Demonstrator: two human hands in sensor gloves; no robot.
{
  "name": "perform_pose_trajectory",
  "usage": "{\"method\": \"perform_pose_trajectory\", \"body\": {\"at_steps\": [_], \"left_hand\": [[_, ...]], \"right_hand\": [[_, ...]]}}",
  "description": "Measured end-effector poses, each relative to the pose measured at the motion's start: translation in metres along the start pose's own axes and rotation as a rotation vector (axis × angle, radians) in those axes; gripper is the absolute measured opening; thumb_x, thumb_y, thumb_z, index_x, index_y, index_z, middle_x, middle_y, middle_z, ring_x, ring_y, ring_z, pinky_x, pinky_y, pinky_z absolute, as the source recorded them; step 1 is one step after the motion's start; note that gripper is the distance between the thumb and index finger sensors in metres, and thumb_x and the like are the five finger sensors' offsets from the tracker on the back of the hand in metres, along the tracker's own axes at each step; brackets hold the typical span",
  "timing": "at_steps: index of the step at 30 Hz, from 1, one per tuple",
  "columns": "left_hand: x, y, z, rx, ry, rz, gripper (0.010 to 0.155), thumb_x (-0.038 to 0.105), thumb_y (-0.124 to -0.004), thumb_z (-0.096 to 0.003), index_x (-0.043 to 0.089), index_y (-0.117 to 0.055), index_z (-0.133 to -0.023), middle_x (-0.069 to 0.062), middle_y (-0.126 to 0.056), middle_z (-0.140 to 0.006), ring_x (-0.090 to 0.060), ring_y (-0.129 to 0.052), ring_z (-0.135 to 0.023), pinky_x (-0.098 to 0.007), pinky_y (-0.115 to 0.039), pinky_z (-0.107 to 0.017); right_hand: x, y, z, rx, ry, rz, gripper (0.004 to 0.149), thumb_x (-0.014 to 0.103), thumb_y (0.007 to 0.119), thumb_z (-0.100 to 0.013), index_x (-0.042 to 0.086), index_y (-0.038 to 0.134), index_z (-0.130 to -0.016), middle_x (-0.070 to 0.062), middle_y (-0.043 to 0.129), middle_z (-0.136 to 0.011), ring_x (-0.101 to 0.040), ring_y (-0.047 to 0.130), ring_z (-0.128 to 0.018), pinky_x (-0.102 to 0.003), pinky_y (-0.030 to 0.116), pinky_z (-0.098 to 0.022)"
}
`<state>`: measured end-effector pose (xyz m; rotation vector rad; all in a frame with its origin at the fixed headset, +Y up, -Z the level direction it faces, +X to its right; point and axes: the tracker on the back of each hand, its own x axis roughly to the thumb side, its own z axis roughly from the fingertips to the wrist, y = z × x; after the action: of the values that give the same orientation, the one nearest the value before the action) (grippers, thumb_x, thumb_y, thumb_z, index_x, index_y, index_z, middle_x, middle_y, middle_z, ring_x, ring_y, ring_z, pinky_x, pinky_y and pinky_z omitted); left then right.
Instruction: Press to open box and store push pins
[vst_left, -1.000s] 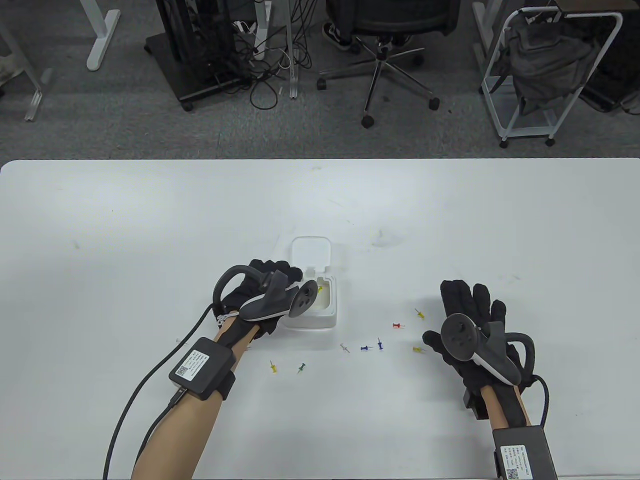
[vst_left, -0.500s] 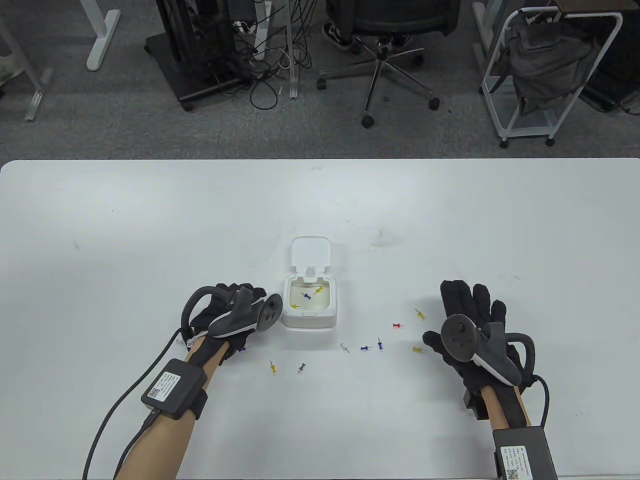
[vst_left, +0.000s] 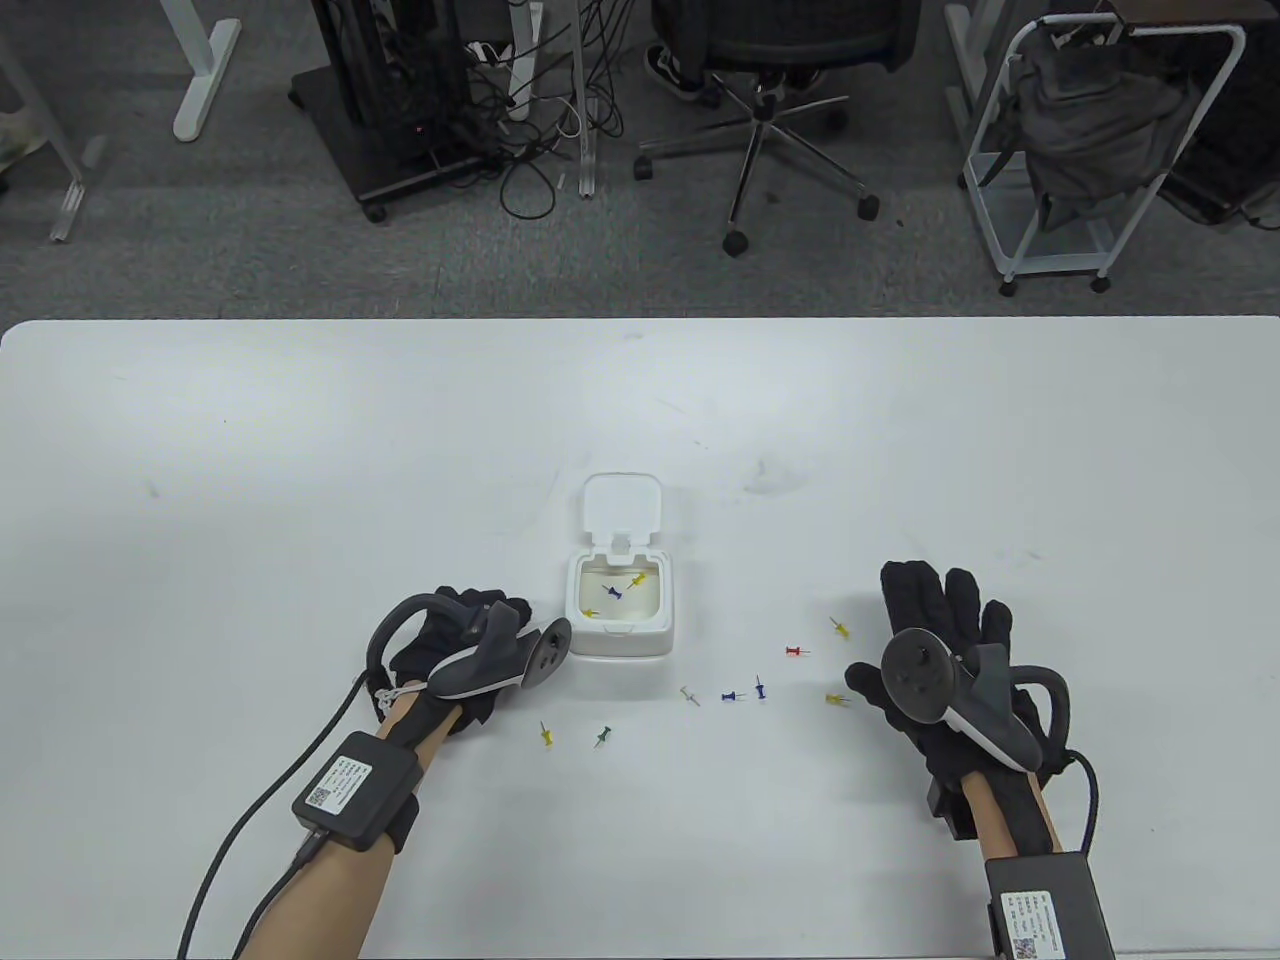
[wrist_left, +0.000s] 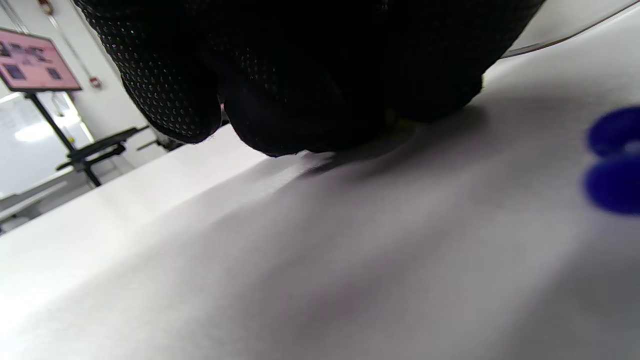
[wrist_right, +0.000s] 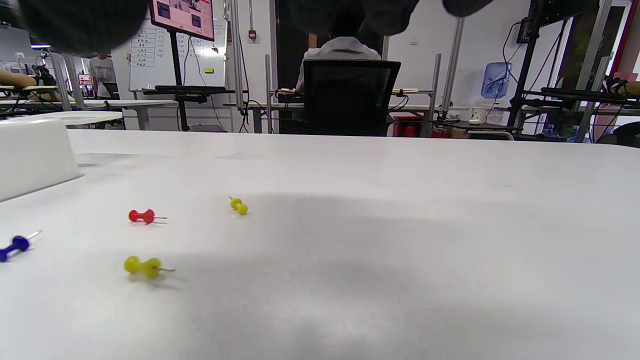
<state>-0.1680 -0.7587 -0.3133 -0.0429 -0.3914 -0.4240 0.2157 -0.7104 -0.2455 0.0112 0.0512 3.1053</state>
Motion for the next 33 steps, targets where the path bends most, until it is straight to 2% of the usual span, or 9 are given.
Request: {"method": "perform_pose_trajectory", "body": {"at_steps": [7, 18, 27, 33], "left_hand": [[0.006, -0.002, -0.001, 0.004, -0.019, -0.050, 0.043, 0.043, -0.075, -0.0468, 0.029, -0.081, -0.087, 0.009, -0.097, -0.078, -0.009, -0.102, -0.052, -0.045, -0.089, -0.065], [-0.001, 0.004, -0.006, -0.030, -0.006, 0.019, 0.043, 0.042, -0.076, -0.0478, 0.029, -0.081, -0.088, 0.009, -0.096, -0.079, -0.010, -0.102, -0.053, -0.046, -0.088, -0.066], [-0.006, 0.038, -0.014, 0.026, 0.001, 0.083, 0.044, 0.043, -0.076, -0.0474, 0.028, -0.080, -0.089, 0.008, -0.095, -0.081, -0.010, -0.102, -0.053, -0.046, -0.087, -0.067], [0.004, 0.068, -0.027, 0.057, -0.024, 0.068, 0.044, 0.043, -0.076, -0.0473, 0.029, -0.080, -0.089, 0.008, -0.095, -0.081, -0.010, -0.102, -0.054, -0.046, -0.086, -0.067]], "right_hand": [[0.000, 0.000, 0.000, 0.000, 0.000, 0.000, 0.092, 0.062, 0.063, -0.041, 0.023, 0.013, -0.106, -0.009, 0.028, -0.125, -0.048, 0.033, -0.112, -0.069, 0.034, -0.076], [0.000, 0.000, 0.000, 0.003, 0.002, -0.003, 0.091, 0.062, 0.063, -0.040, 0.024, 0.013, -0.106, -0.009, 0.028, -0.125, -0.047, 0.033, -0.112, -0.069, 0.034, -0.076], [0.000, 0.000, 0.000, 0.004, 0.003, -0.007, 0.091, 0.062, 0.063, -0.040, 0.024, 0.013, -0.106, -0.008, 0.028, -0.125, -0.047, 0.032, -0.112, -0.069, 0.034, -0.077], [0.000, 0.000, -0.001, 0.006, 0.002, -0.013, 0.091, 0.062, 0.063, -0.041, 0.024, 0.013, -0.106, -0.008, 0.028, -0.125, -0.047, 0.033, -0.112, -0.069, 0.034, -0.077]]}}
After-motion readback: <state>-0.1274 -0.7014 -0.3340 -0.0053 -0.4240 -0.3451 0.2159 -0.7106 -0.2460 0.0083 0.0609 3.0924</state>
